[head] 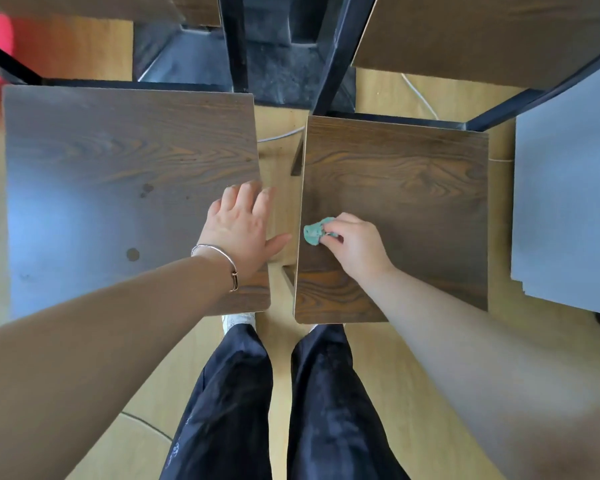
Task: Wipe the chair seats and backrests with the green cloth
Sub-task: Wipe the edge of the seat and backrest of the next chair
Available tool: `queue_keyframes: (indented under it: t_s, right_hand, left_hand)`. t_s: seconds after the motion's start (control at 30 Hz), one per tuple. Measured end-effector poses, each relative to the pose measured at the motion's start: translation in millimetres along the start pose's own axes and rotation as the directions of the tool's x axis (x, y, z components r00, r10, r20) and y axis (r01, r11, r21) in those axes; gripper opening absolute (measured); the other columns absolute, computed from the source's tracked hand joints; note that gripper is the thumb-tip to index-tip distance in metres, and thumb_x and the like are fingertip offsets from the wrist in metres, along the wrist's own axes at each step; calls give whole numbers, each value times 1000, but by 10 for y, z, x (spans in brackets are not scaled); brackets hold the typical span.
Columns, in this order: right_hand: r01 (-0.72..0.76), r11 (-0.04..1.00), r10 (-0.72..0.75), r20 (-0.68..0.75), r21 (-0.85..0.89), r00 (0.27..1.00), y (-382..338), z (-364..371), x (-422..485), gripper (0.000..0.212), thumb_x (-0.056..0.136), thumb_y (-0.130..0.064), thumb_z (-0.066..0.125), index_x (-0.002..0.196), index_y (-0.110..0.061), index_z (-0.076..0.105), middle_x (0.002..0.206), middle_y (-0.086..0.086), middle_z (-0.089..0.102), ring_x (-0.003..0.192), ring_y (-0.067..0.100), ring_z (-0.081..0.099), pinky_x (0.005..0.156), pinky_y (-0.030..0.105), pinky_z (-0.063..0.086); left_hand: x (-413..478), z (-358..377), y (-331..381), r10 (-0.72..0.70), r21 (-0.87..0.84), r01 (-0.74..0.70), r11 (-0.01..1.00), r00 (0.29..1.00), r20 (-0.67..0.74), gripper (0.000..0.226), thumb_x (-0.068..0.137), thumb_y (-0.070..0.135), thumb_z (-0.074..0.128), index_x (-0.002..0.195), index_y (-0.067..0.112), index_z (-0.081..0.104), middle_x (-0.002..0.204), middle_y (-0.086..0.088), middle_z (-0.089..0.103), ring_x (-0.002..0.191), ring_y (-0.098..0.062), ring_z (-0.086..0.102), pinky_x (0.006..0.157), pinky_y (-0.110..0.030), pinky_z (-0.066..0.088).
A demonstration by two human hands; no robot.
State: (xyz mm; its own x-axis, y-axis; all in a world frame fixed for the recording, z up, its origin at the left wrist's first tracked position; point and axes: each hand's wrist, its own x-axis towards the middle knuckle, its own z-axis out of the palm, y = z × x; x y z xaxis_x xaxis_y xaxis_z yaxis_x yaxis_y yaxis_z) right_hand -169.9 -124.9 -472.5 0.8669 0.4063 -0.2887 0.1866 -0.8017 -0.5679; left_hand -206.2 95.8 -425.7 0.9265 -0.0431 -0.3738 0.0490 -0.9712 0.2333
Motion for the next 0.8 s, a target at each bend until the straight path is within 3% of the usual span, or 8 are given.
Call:
queue_keyframes:
  t_s: [0.2,0.3,0.37,0.47,0.53,0.6,0.8]
  right_hand:
    - [-37,999,39,65,-25,997,58,176,-844,8,88,-11,66,90,-7,73,94,5,66,83,20,61,71,33,54]
    - [-179,981,182,-35,70,983,77,82,-958,8,88,-9,67,88,-4,73,90,3,65,76,11,58,64,11,45]
    - [-283,939,323,-212,197,923,201,-134,-898,7,87,-6,68,85,0,72,82,4,64,69,10,55,59,13,43]
    - [-413,879,476,-375,240,795,592,-586,-677,13,88,-12,68,95,-4,74,88,5,66,76,11,57,65,13,43]
    - [-508,835,546,-427,210,721,1002,-908,-486,19,90,-22,66,102,-9,74,95,8,69,84,20,63,75,29,52]
    - [-579,787,604,-448,211,658,1402,-1184,-301,22,91,-27,65,105,-11,74,99,9,71,90,25,65,82,42,55]
    - [-659,690,721,-367,299,588,1878,-1294,-99,20,89,-31,65,99,-16,73,93,-1,70,87,20,66,80,37,56]
  left_hand:
    - [-139,95,190,32,15,-33,999,998,56,79,86,65,44,149,19,24,147,-6,30,130,-31,32,105,-43,33]
    - [-121,87,331,38,6,-38,999,997,63,79,87,65,44,149,19,24,146,-6,31,131,-31,31,106,-43,32]
    - [-58,99,432,56,14,-57,998,996,63,79,87,65,43,149,20,24,146,-5,31,130,-30,31,106,-43,32]
    - [82,113,552,73,37,-76,996,995,67,79,87,66,40,150,20,22,145,-5,31,130,-30,32,106,-42,32]
    - [211,128,691,83,47,-87,995,994,73,79,88,65,40,150,20,21,142,-6,32,128,-30,32,105,-42,32]
    - [341,155,845,94,48,-97,994,993,71,79,88,65,42,150,21,21,140,-6,33,125,-31,34,104,-43,33]
    - [618,262,1205,117,40,-120,992,990,73,78,88,66,42,150,23,21,147,-3,29,128,-28,32,105,-41,34]
